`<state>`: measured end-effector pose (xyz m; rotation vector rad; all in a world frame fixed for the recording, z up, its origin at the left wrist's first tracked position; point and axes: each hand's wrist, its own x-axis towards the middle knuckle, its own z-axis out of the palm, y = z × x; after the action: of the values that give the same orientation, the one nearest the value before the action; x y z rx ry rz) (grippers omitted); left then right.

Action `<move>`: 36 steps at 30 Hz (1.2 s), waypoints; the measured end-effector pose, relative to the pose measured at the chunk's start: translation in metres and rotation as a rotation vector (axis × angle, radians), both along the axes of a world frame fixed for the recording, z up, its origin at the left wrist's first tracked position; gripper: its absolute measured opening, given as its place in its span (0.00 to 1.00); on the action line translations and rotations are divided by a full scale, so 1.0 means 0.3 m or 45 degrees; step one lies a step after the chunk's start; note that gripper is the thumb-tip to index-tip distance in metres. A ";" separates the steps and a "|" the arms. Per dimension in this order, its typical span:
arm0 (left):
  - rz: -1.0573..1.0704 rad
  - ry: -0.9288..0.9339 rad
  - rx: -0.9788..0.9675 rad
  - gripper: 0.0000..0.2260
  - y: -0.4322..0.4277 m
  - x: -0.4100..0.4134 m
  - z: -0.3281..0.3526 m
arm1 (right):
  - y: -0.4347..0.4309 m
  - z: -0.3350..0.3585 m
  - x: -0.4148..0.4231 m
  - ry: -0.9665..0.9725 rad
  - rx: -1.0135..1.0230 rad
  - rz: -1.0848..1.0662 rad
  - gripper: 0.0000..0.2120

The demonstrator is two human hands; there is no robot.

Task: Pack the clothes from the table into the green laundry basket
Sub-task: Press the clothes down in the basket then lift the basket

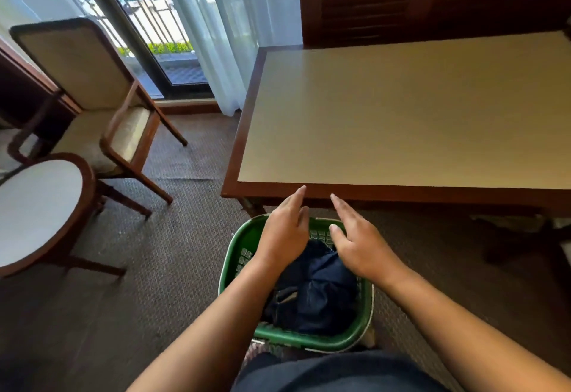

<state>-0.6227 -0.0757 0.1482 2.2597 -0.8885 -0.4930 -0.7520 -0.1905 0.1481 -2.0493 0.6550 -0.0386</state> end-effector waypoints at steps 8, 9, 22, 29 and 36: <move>-0.265 0.029 0.063 0.26 0.217 0.162 -0.107 | 0.253 -0.076 0.073 0.084 -0.121 -0.248 0.29; -0.300 0.036 0.064 0.26 0.253 0.180 -0.132 | 0.303 -0.097 0.086 0.093 -0.119 -0.280 0.28; -0.367 0.254 0.096 0.25 0.489 0.188 -0.306 | 0.614 -0.310 0.100 0.255 -0.205 -0.560 0.26; -0.230 0.174 0.279 0.26 0.512 0.230 -0.515 | 0.517 -0.521 0.036 0.512 -0.404 -0.652 0.31; -0.164 0.026 0.482 0.26 0.517 0.298 -0.796 | 0.440 -0.807 -0.033 0.698 -0.426 -0.703 0.34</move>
<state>-0.5332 0.0793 -0.0906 2.5380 -1.0026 -0.7981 -0.7620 -0.0585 -0.0941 -2.1378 1.6375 0.1044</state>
